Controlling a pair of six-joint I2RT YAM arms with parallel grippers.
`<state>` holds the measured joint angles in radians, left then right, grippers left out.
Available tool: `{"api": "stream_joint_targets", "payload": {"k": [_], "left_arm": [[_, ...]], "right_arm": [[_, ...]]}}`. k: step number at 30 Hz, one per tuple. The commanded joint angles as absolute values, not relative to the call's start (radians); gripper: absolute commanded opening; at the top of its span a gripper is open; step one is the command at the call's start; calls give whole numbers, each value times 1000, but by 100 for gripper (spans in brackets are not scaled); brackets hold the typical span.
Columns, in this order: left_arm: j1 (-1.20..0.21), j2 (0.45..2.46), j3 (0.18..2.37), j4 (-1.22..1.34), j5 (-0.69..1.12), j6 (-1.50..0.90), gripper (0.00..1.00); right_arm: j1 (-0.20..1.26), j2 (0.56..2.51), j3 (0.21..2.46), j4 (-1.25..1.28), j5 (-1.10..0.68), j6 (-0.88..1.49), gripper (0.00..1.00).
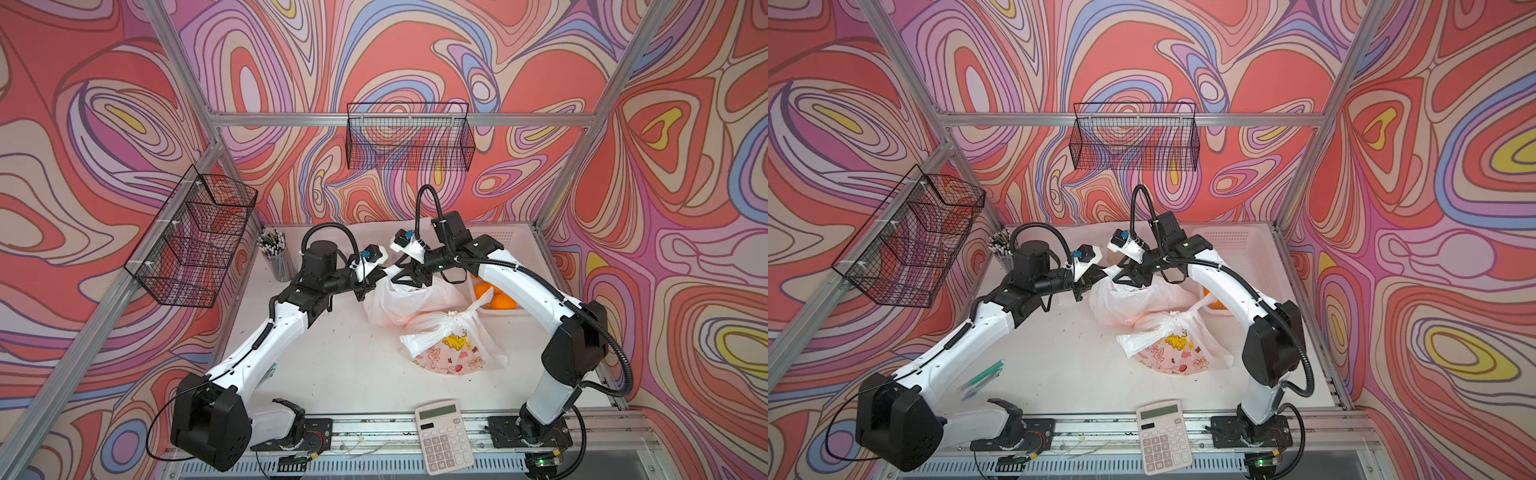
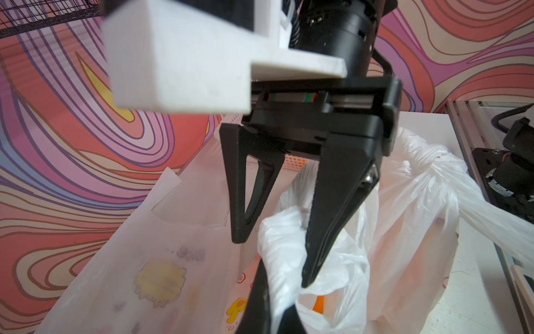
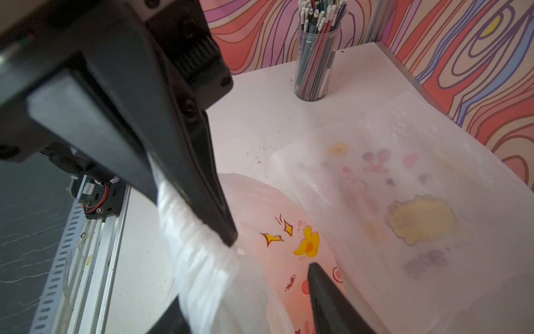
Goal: Place the oranges into plastic bags & tie knots
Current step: Tie the plastic bag at the center of the board.
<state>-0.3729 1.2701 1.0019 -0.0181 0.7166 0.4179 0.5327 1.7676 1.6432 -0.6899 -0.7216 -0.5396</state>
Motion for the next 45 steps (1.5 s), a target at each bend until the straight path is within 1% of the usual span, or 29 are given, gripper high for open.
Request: {"api": "stream_joint_targets", "payload": {"k": [1,7,10,16,17,23,29,34,37,39,41,43,45], "left_arm": [[-374,1235,1023,22,694,396,0],[-373,1234,1032,9,673,371,0],[-374,1226,1034,0,657,359,0],[-374,1207,1038,-33,645,338,0],[-373,1203,1036,-34,651,330,0],[-396,1193,1014,-15,663,277,0],[-426,1211,971,62,658,189,0],[-432,1241,908,212,655,66,0],[-433,1257,875,265,636,17,0],[-432,1254,856,281,635,0,0],[-431,1237,846,266,638,-6,7],[-431,1200,840,228,637,-9,21],[-428,1154,841,176,631,-13,28]], "right_arm": [[538,1786,1619,-702,-663,-563,52],[538,1773,1608,-672,-638,-546,39],[538,1767,1591,-631,-590,-525,31],[539,1707,1532,-479,-526,-452,2],[538,1697,1518,-445,-525,-435,0],[538,1660,1431,-216,-607,-318,0],[544,1665,1297,130,-674,-111,0],[558,1691,1184,457,-698,82,0],[563,1708,1137,556,-679,141,0],[563,1713,1121,569,-667,147,0],[563,1712,1110,558,-658,134,0],[563,1708,1097,541,-651,113,0],[562,1700,1084,533,-641,92,0]]}}
